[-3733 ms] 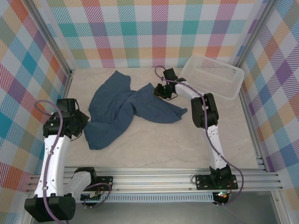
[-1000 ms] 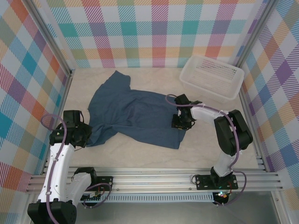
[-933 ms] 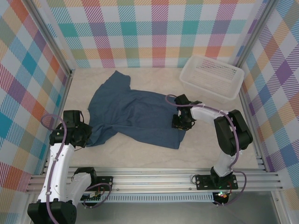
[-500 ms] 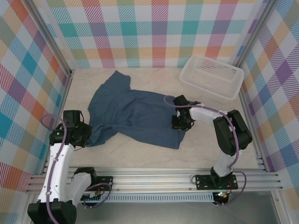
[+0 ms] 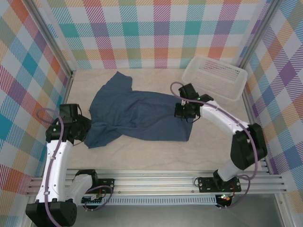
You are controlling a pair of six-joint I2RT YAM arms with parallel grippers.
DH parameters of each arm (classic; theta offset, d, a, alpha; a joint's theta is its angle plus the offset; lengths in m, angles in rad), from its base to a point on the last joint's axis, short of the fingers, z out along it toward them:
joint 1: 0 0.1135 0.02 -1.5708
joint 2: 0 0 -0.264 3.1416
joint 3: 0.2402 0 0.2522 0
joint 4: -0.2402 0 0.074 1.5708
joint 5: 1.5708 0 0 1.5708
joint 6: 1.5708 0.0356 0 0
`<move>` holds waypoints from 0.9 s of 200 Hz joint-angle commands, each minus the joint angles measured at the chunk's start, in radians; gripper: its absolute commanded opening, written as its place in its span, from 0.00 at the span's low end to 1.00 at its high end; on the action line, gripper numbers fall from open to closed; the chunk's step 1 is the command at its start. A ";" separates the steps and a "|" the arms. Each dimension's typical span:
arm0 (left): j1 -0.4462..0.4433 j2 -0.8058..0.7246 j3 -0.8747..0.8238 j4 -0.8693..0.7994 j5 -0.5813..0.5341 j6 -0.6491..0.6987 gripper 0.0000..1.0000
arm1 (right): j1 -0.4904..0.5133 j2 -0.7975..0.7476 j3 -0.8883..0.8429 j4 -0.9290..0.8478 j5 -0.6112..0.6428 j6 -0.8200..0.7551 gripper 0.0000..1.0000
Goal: Fold and stack the t-shirts
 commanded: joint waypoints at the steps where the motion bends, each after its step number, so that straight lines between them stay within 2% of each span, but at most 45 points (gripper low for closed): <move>1: -0.009 0.058 0.150 0.068 -0.025 0.072 0.00 | 0.002 -0.082 0.126 -0.044 0.083 -0.011 0.00; 40: -0.010 0.129 0.392 0.154 -0.044 0.169 0.00 | -0.021 -0.183 0.262 -0.007 0.112 -0.034 0.00; 88: -0.009 0.086 0.551 0.303 -0.029 0.272 0.00 | -0.038 -0.347 0.336 0.044 0.115 -0.068 0.00; 133: -0.010 0.067 0.822 0.335 -0.123 0.330 0.00 | -0.041 -0.483 0.440 0.069 0.130 -0.121 0.00; 157: -0.011 0.131 1.010 0.344 -0.168 0.348 0.00 | -0.041 -0.508 0.488 0.099 0.122 -0.121 0.00; 180: -0.010 0.265 1.185 0.304 -0.179 0.335 0.00 | -0.042 -0.454 0.559 0.117 0.111 -0.129 0.00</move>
